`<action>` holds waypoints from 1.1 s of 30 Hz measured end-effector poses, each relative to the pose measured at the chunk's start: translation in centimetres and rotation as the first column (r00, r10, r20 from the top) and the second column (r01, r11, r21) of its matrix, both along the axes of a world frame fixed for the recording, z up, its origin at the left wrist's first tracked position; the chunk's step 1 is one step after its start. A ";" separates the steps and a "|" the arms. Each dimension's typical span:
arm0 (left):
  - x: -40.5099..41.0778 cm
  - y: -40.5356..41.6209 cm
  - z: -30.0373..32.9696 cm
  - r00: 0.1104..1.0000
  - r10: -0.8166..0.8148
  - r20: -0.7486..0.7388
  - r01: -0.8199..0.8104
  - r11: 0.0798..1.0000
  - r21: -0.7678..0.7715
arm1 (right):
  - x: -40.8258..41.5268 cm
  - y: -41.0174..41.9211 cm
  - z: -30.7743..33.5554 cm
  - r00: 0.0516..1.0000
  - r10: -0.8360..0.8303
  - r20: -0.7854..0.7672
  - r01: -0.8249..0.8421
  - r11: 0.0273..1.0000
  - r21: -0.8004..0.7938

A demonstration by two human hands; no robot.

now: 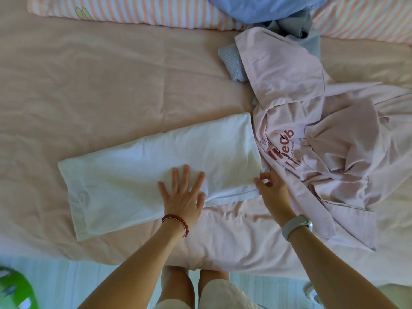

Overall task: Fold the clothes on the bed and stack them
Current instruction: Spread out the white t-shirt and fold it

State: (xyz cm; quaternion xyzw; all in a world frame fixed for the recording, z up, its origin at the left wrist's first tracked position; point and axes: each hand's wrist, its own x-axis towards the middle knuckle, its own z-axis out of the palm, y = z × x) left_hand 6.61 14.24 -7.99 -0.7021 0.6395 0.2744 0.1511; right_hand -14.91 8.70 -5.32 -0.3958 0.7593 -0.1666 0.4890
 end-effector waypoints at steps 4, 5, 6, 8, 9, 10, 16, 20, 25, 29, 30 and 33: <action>-0.1 0.0 -0.1 1.000 0.006 -0.001 -0.006 1.000 0.002 | 0.3 -1.2 0.4 0.862 -0.360 0.357 0.298 0.929 0.218; -0.1 0.0 0.0 1.000 0.009 -0.004 -0.009 1.000 0.002 | 0.3 -1.4 0.5 0.857 -0.348 0.379 0.269 0.931 0.245; -0.1 0.0 0.0 1.000 0.011 -0.006 -0.011 1.000 0.004 | 0.2 -1.5 0.4 0.864 -0.316 0.393 0.229 0.940 0.252; -0.1 0.0 0.0 1.000 0.013 -0.007 -0.012 1.000 0.008 | 0.0 -1.7 0.4 0.882 -0.261 0.392 0.177 0.955 0.237; -0.1 -0.1 0.0 1.000 0.012 -0.005 -0.012 1.000 0.010 | -0.1 -1.8 0.4 0.891 -0.247 0.381 0.172 0.960 0.220; -0.2 -0.1 0.1 1.000 0.010 -0.005 -0.010 1.000 0.011 | -0.2 -1.9 0.4 0.897 -0.239 0.373 0.173 0.964 0.202; 0.2 0.0 -0.1 1.000 0.006 -0.023 -0.005 1.000 0.016 | -1.6 -2.1 0.2 0.991 -0.106 0.086 0.100 0.993 0.066; -0.1 0.0 0.1 1.000 -0.013 -0.001 0.013 0.999 -0.036 | -3.2 -2.1 0.8 0.970 0.062 -0.235 -0.072 0.997 -0.035; -1.3 1.0 0.7 0.969 -0.244 0.026 0.245 0.955 -0.165 | 0.0 -1.3 0.3 0.907 0.309 -0.287 -0.312 0.949 0.035; -2.0 1.2 -0.5 0.970 -0.233 0.062 0.234 0.972 -0.004 | 1.8 -2.5 -0.6 0.936 0.227 -0.269 -0.206 0.973 0.105; -2.1 0.9 -0.7 0.971 -0.233 0.059 0.232 0.972 0.029 | 2.1 -3.0 -0.7 0.945 0.212 -0.248 -0.188 0.975 0.119; -2.0 0.1 -0.5 0.972 -0.235 -0.006 0.234 0.967 0.099 | 2.8 -4.3 -0.1 0.982 0.166 -0.090 -0.155 0.981 0.120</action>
